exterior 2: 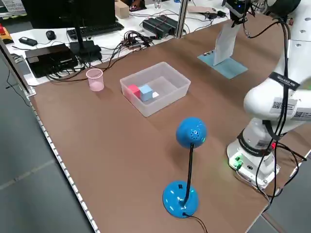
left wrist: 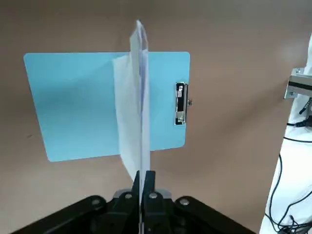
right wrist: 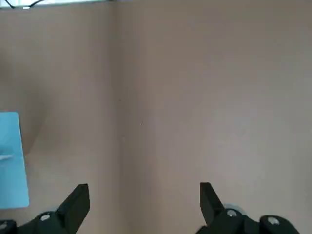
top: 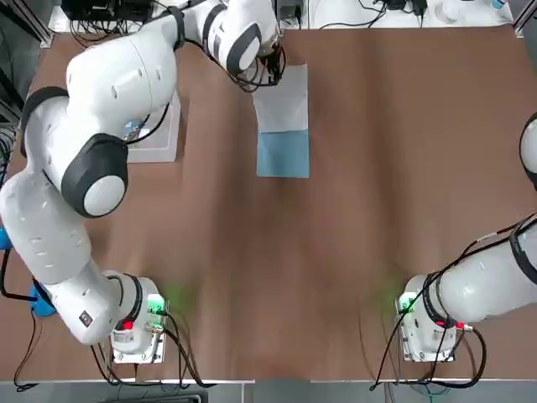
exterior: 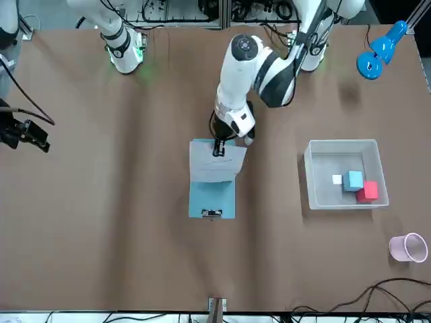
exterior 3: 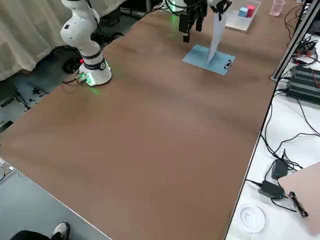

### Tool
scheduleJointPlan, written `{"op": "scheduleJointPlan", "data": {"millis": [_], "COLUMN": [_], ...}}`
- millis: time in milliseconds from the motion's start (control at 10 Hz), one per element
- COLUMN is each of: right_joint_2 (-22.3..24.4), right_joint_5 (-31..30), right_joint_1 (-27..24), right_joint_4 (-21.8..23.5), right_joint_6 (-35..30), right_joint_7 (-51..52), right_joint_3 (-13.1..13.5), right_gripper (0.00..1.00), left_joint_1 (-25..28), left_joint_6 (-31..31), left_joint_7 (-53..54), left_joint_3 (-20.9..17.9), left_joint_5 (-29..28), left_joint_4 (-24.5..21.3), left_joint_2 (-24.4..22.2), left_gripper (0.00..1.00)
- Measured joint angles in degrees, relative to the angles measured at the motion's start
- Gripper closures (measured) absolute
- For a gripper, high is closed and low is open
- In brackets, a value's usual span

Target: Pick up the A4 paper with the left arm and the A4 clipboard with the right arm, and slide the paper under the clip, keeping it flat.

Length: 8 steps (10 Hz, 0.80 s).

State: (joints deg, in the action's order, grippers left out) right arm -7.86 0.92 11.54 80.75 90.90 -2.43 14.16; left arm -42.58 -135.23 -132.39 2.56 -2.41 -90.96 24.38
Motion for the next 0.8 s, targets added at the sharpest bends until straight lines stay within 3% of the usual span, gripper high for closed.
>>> {"op": "scheduleJointPlan", "data": {"millis": [200, 300, 500, 800], "right_joint_2": [0.0, 0.0, 0.5, 1.4], "right_joint_5": [2.3, 2.4, 2.3, -0.2], "right_joint_1": [-5.5, -8.2, -13.2, -14.6], "right_joint_4": [0.2, 0.3, 1.8, 3.0], "right_joint_6": [-0.4, -0.5, -0.2, 0.3], "right_joint_7": [3.0, 3.3, 3.3, 3.3], "right_joint_3": [-3.5, -7.0, -12.8, -14.9], "right_gripper": [0.0, 0.0, 0.0, 0.0], "left_joint_1": [-1.0, -2.2, -3.2, -3.9], "left_joint_6": [-0.1, -0.1, -0.1, -1.4], "left_joint_7": [-1.0, -3.0, -4.0, -4.8], "left_joint_3": [-0.3, -0.8, -1.2, -2.8], "left_joint_5": [-6.7, -10.4, -12.2, -12.2], "left_joint_4": [-0.2, -0.3, -0.3, -0.1], "left_joint_2": [0.4, 0.7, 1.0, 1.5], "left_gripper": [0.99, 0.99, 0.99, 0.99]}}
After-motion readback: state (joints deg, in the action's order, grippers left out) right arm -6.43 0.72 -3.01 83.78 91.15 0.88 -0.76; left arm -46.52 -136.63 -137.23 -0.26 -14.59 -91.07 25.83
